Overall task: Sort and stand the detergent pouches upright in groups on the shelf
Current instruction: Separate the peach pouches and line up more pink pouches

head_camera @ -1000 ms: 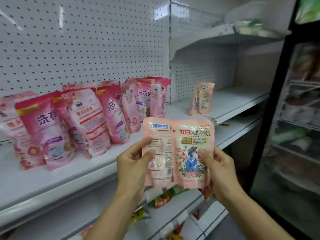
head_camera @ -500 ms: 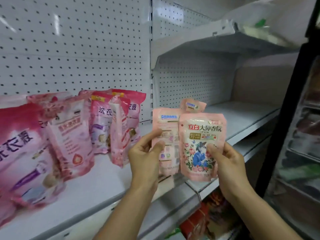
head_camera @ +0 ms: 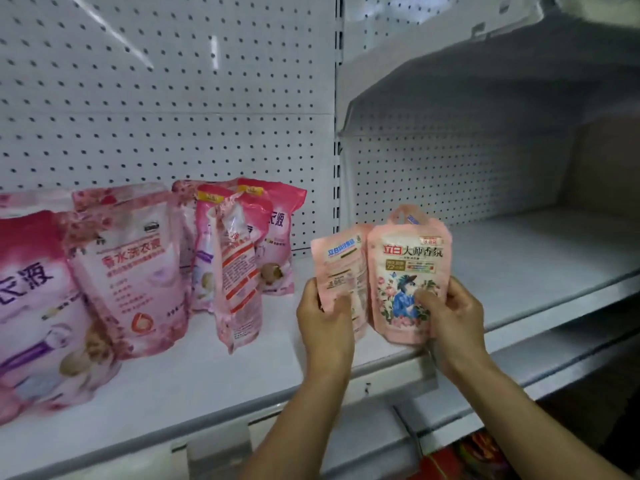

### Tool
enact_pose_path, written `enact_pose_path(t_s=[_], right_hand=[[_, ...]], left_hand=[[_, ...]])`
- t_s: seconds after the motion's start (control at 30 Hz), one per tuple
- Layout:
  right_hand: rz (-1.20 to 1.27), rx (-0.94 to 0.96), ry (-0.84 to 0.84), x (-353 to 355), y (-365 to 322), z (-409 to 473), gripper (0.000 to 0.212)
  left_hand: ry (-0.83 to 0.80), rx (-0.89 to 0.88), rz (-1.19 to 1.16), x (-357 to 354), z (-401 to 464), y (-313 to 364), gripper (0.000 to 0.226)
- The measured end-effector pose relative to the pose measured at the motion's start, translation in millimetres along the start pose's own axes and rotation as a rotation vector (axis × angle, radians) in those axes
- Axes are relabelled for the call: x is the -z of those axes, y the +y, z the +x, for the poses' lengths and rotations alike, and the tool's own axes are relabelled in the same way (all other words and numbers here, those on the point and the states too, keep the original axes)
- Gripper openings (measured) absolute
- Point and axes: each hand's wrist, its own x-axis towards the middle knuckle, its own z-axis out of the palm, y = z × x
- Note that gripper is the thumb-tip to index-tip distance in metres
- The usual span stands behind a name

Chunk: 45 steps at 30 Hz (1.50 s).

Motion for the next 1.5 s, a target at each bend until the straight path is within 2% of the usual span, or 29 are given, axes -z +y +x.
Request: enact_pose_path(t_s=[0.2,0.33,0.43,0.5,0.6,0.7,0.8,0.93,1.07,1.23,1.3,1.4,1.43,1.5], right_hand=[[-0.033,0.048,-0.08,2,2,11,0.03],[-0.059,0.054,-0.118,2,2,12,0.028],[-0.071,0.07,-0.128,4,3,7,0.025],[-0.071,0.104,-0.106,7,1,0,0.031],[-0.124,0.198,-0.027,15,-1,-12,0.049],[-0.182,0.347,0.032,17,-8,-30,0.052],[-0.135,0.488,-0.037,1,-19,-51,0.052],[-0.204,0.745,-0.262,-44,-22,-77,0.046],[-0.24,0.703,-0.477,-92,-17,-95,0.046],[-0.224,0.608,-0.629,-144,0,-111,0.049],[-0.237,0.575,-0.691,-164,2,-120,0.05],[-0.202,0.559,-0.686,-191,5,-130,0.043],[-0.18,0.57,-0.635,-197,4,-132,0.04],[-0.146,0.603,-0.483,-207,6,-132,0.046]], left_hand=[[-0.009,0.018,0.163,-1,-7,2,0.033],[-0.024,0.045,0.206,2,-13,9,0.034],[-0.051,0.0,0.248,8,-21,13,0.04],[-0.066,-0.033,0.288,12,-26,15,0.045],[-0.071,-0.081,0.38,20,-33,17,0.052],[-0.045,-0.126,0.453,29,-37,21,0.056],[0.01,-0.154,0.44,42,-39,28,0.05],[0.154,-0.307,0.429,73,-40,40,0.042],[0.326,-0.414,0.451,116,-34,52,0.037],[0.597,-0.556,0.509,182,-17,69,0.042],[0.728,-0.574,0.478,205,-10,76,0.052],[0.84,-0.524,0.428,236,-1,86,0.065],[0.822,-0.487,0.393,245,2,88,0.066],[0.717,-0.376,0.297,258,9,92,0.06]])
